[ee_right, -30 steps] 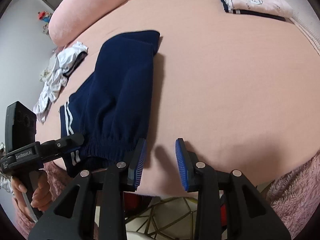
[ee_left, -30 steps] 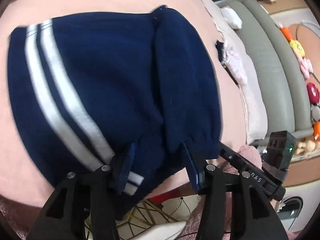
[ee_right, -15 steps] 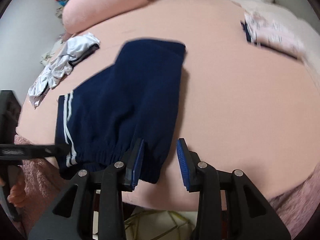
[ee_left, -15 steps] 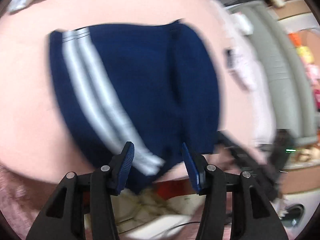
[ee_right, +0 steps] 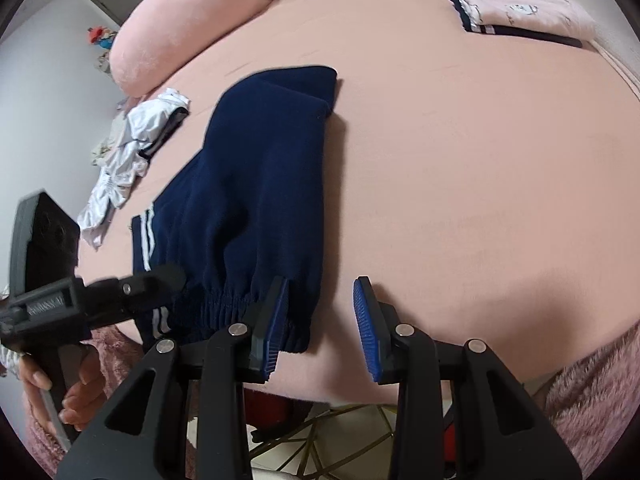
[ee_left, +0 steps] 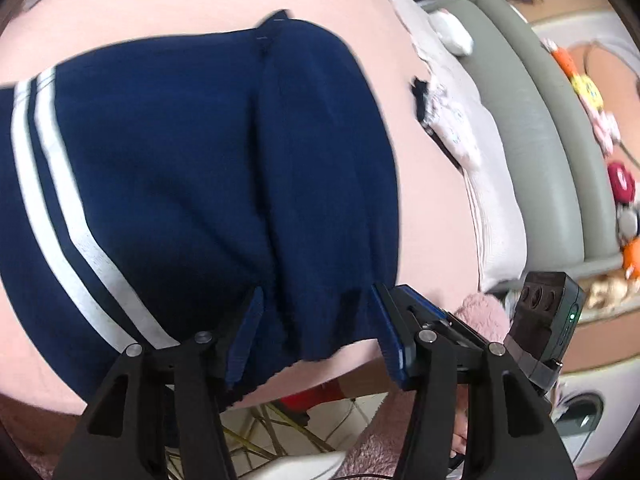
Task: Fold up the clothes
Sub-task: 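Grasp the folded shorts waistband with both grippers and straighten it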
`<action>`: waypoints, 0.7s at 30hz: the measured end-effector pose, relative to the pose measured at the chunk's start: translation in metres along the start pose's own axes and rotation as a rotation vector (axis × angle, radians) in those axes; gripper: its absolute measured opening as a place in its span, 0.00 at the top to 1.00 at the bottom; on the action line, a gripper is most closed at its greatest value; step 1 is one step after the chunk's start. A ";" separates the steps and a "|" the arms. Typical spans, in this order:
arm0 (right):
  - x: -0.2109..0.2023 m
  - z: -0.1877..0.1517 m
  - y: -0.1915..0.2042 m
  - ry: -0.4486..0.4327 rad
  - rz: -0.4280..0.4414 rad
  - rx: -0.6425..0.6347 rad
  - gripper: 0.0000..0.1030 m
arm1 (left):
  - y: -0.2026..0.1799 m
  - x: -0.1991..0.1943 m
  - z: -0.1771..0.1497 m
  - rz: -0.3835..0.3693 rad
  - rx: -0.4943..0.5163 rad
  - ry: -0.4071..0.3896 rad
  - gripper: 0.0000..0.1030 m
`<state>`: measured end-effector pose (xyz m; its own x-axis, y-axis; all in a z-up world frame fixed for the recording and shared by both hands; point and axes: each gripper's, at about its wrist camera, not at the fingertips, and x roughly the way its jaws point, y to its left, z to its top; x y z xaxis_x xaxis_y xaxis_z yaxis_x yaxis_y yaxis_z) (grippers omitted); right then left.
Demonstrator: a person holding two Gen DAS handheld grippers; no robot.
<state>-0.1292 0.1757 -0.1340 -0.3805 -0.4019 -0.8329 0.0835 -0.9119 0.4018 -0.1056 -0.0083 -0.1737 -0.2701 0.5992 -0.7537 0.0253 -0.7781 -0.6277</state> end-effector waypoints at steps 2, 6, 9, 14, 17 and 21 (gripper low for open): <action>-0.002 0.000 0.002 -0.011 -0.021 -0.016 0.67 | -0.009 -0.001 0.002 0.024 0.033 0.012 0.46; -0.009 0.002 -0.004 -0.023 -0.035 -0.005 0.67 | -0.010 -0.009 -0.003 0.002 0.034 0.055 0.46; -0.004 0.002 -0.010 0.002 -0.051 0.009 0.67 | -0.006 -0.001 -0.002 -0.010 0.024 0.066 0.46; -0.002 0.003 -0.007 0.006 -0.044 0.010 0.67 | -0.002 0.004 0.009 -0.096 0.005 0.026 0.67; -0.003 0.002 -0.005 -0.003 -0.063 0.019 0.67 | -0.001 0.000 0.014 -0.146 -0.005 -0.026 0.86; -0.018 0.009 0.008 -0.046 -0.029 0.011 0.67 | -0.006 -0.028 0.012 -0.149 0.013 -0.136 0.88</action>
<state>-0.1303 0.1769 -0.1120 -0.4245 -0.3707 -0.8261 0.0617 -0.9221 0.3821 -0.1101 -0.0226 -0.1467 -0.3979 0.6775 -0.6186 -0.0367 -0.6855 -0.7272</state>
